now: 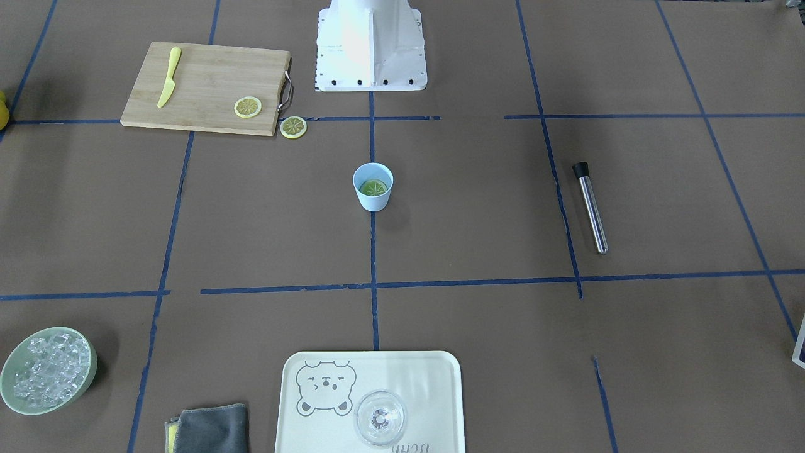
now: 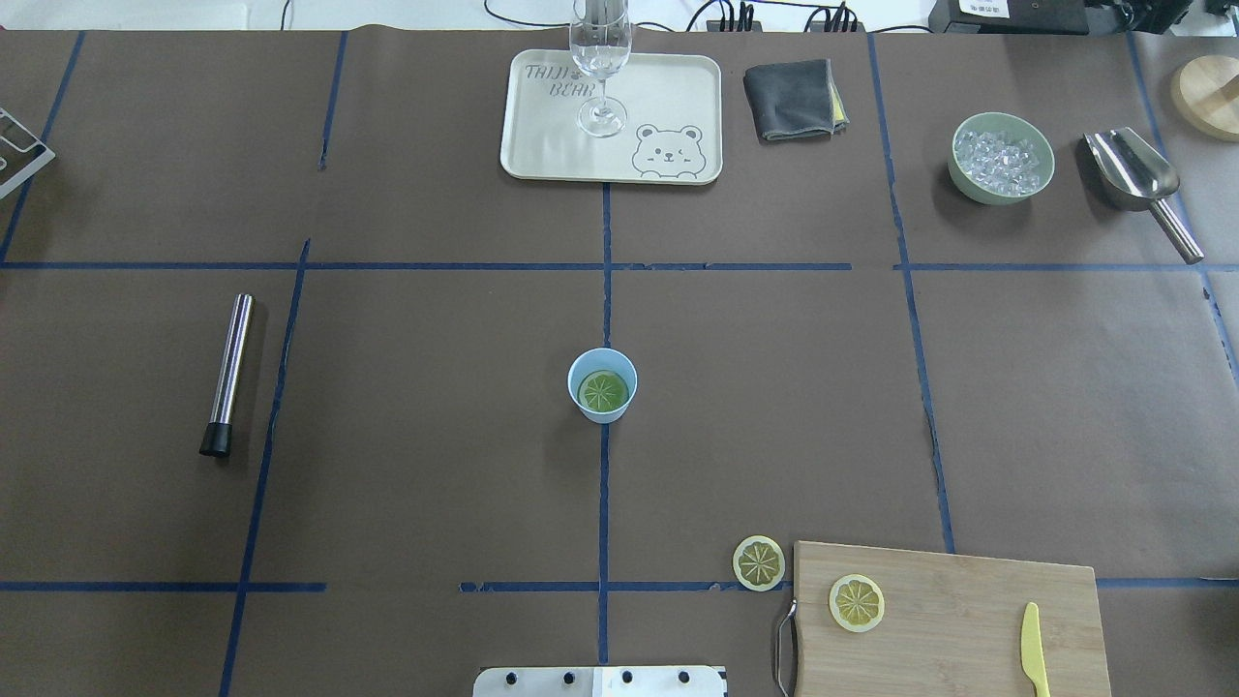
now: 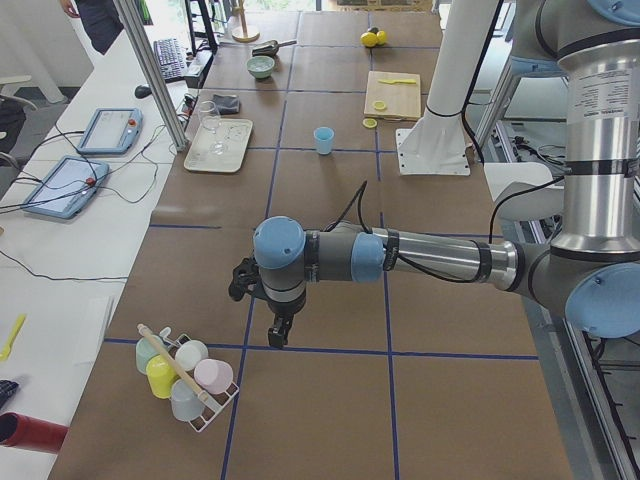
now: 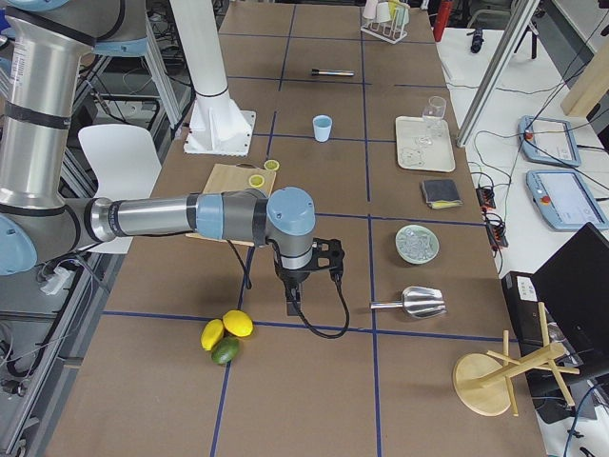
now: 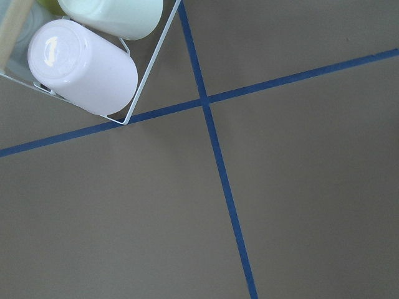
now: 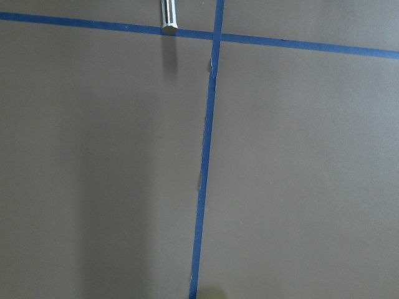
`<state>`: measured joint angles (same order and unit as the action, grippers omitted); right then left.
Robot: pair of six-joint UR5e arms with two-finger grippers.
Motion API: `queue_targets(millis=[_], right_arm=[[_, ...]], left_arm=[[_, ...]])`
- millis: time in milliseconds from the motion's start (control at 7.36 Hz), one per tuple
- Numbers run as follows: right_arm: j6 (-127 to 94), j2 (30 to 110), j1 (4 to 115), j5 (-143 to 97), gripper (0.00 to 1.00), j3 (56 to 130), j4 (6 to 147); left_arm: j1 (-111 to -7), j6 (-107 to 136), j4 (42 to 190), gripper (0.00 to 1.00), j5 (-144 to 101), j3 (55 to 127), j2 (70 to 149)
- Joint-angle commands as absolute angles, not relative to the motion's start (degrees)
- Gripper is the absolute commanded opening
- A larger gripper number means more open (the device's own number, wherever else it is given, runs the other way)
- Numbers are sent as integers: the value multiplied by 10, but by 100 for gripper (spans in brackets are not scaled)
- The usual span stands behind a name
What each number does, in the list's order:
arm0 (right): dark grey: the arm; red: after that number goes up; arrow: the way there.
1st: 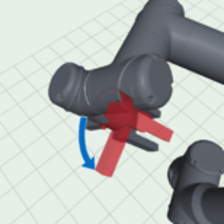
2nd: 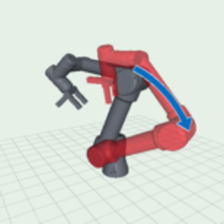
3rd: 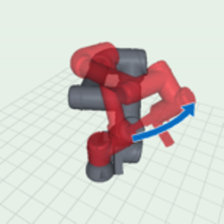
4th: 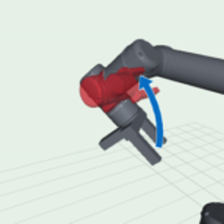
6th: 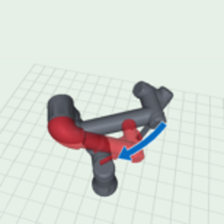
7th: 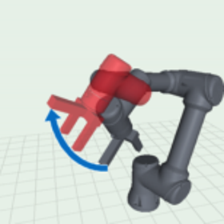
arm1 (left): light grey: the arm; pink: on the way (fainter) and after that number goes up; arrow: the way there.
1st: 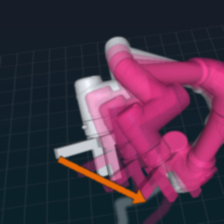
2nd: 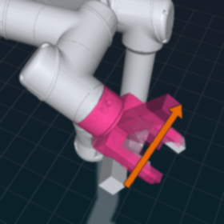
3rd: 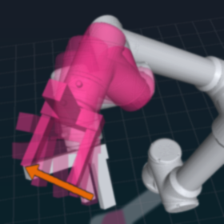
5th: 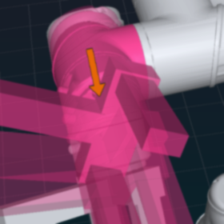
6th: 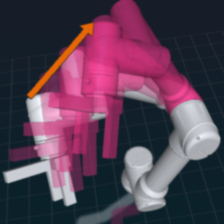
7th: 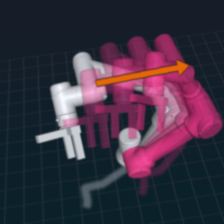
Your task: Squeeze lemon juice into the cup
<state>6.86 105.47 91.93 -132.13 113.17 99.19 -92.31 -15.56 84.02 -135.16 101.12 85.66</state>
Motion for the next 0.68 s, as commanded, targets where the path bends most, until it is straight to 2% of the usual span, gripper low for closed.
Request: queue_targets(millis=[0,544], right_arm=[[69,1055,919,-1322,100,1131,991],[69,1055,919,-1322,100,1128,992]], left_arm=[[-923,-156,840,100,-1352,1012,856],[-923,-156,840,100,-1352,1012,856]])
